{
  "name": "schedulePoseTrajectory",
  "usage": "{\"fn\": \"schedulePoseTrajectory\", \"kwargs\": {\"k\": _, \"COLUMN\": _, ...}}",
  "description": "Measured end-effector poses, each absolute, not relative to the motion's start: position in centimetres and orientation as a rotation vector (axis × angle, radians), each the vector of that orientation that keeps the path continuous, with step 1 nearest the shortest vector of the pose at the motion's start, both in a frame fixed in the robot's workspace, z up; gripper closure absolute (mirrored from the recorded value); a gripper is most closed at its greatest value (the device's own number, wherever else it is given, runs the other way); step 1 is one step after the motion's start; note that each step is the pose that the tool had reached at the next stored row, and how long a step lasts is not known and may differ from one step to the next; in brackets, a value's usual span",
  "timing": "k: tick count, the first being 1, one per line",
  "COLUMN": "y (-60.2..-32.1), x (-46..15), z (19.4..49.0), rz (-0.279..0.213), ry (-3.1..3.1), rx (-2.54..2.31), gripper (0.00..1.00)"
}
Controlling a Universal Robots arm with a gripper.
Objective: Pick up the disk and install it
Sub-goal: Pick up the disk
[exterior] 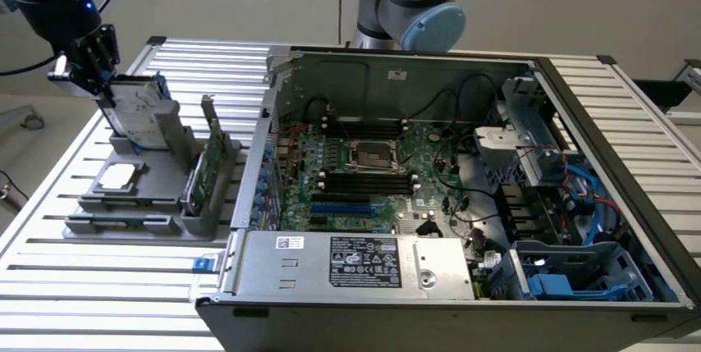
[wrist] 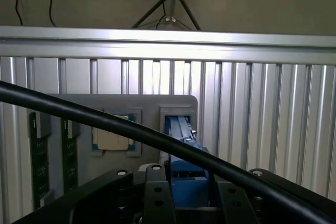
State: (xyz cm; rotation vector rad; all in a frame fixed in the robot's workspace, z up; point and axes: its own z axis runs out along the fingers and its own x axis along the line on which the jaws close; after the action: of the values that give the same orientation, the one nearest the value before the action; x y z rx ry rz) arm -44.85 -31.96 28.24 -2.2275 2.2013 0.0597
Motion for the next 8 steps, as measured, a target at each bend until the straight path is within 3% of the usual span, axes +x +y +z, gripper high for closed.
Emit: {"fn": "schedulePoseTrajectory", "kwargs": {"k": 8, "y": -32.02, "x": -44.85, "z": 28.23, "rz": 0.06, "ry": 2.201, "rx": -2.227, "gripper": 0.67}}
